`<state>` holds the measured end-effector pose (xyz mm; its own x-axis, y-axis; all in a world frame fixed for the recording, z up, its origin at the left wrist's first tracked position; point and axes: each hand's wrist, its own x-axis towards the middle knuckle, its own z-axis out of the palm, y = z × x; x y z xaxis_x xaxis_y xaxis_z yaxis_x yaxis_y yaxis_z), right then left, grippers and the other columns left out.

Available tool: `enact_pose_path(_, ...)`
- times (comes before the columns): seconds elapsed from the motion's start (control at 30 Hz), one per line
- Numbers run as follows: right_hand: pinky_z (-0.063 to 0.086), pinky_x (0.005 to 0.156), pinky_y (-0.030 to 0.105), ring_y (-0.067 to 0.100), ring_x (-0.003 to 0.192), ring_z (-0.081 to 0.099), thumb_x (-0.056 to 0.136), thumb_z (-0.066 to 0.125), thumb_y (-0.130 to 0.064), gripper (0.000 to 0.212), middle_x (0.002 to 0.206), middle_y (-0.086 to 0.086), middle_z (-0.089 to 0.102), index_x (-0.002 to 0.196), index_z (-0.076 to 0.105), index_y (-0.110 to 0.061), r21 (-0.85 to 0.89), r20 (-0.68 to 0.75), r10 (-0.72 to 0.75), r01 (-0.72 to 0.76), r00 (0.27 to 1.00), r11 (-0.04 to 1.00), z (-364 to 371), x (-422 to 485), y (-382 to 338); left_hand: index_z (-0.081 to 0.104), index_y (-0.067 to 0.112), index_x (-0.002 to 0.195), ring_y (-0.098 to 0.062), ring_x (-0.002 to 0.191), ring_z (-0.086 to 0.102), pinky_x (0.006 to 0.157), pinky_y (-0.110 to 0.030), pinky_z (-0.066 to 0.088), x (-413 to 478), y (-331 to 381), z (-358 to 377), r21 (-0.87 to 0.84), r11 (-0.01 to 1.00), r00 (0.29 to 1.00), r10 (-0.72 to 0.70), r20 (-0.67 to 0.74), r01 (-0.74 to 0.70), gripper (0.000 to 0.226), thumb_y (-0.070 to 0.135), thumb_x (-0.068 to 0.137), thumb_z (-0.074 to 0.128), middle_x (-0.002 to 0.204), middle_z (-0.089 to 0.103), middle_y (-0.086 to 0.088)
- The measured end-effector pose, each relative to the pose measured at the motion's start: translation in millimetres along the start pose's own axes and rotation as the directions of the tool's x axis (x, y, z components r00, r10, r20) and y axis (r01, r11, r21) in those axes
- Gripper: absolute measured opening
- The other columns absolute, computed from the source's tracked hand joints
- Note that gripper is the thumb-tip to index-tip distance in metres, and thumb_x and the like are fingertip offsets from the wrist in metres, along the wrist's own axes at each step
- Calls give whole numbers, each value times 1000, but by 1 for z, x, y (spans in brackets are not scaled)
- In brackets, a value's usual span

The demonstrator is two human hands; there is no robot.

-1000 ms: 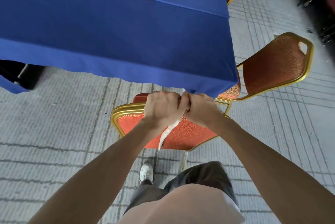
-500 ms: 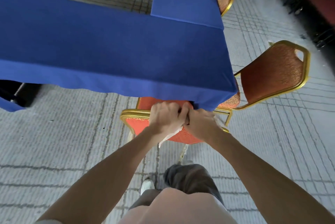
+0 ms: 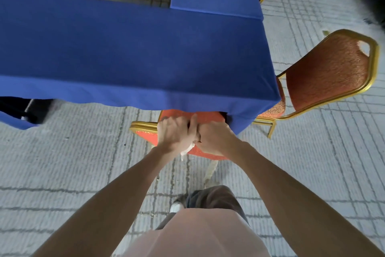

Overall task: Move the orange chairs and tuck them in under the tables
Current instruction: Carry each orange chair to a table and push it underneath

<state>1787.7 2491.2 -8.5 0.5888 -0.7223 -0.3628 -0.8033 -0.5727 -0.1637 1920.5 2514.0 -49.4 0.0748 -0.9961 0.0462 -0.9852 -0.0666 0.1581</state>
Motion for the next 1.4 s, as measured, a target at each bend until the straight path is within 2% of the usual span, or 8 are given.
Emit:
enact_pose_path(0.2,42,55,32,18,61,50,92,50,-29,20,65,-5,57,75,57,-21,-62,44,-2,5,999,998,1,-12,24,67,20,94,-14,44,27,46,-24,13,-3,23,21,4,1000,1000,-1,3,1,49,45,89,25,53,36,5)
enact_pose_path(0.33,31,57,29,18,61,46,92,52,-30,26,58,-8,44,68,45,-21,-109,7,34,-33,999,994,1,-14,43,55,19,81,-26,48,53,50,-27,44,1,41,13,-31,985,985,169,45,-168,16,34,82,51,57,56,2)
enact_pose_path(0.43,33,61,30,19,64,46,94,49,-24,19,62,-7,43,76,47,-20,-143,-53,19,-27,998,989,2,-10,49,49,20,77,-26,49,53,46,-24,33,14,42,20,-71,994,993,88,74,-83,19,39,81,44,61,62,-1)
enact_pose_path(0.53,31,56,28,20,67,51,94,51,-30,19,74,-1,62,84,61,-18,-159,-13,-10,8,1000,987,11,-5,53,63,21,102,-26,55,52,49,-25,26,15,40,39,-34,995,995,90,45,-89,38,43,86,37,73,69,1)
enact_pose_path(0.73,57,65,40,28,76,66,91,51,-33,24,85,3,70,97,68,-17,-93,-4,39,-39,999,995,30,25,69,73,18,73,-28,64,61,60,-30,37,35,41,53,-174,981,996,-76,42,82,60,50,100,31,71,70,-7)
enact_pose_path(1.0,36,60,32,30,84,66,97,47,-31,25,93,6,70,112,62,-17,7,5,-90,90,996,996,-7,87,96,74,17,73,-34,78,62,68,-31,28,101,25,37,-140,983,992,-122,-2,121,61,48,96,26,76,68,-11)
enact_pose_path(1.23,41,66,36,22,72,51,94,46,-27,22,68,-8,50,108,63,-20,-4,-1,-114,114,993,993,-51,107,116,74,17,69,-27,75,62,81,-32,37,146,33,19,-216,964,986,-165,-33,154,61,46,100,30,71,68,-6)
enact_pose_path(1.4,40,61,35,17,63,45,95,48,-31,18,61,-10,42,101,61,-19,-14,24,-79,80,997,997,-43,94,112,64,19,55,-23,69,60,72,-31,36,132,35,22,-217,969,992,-125,-9,120,61,46,98,30,63,66,-1)
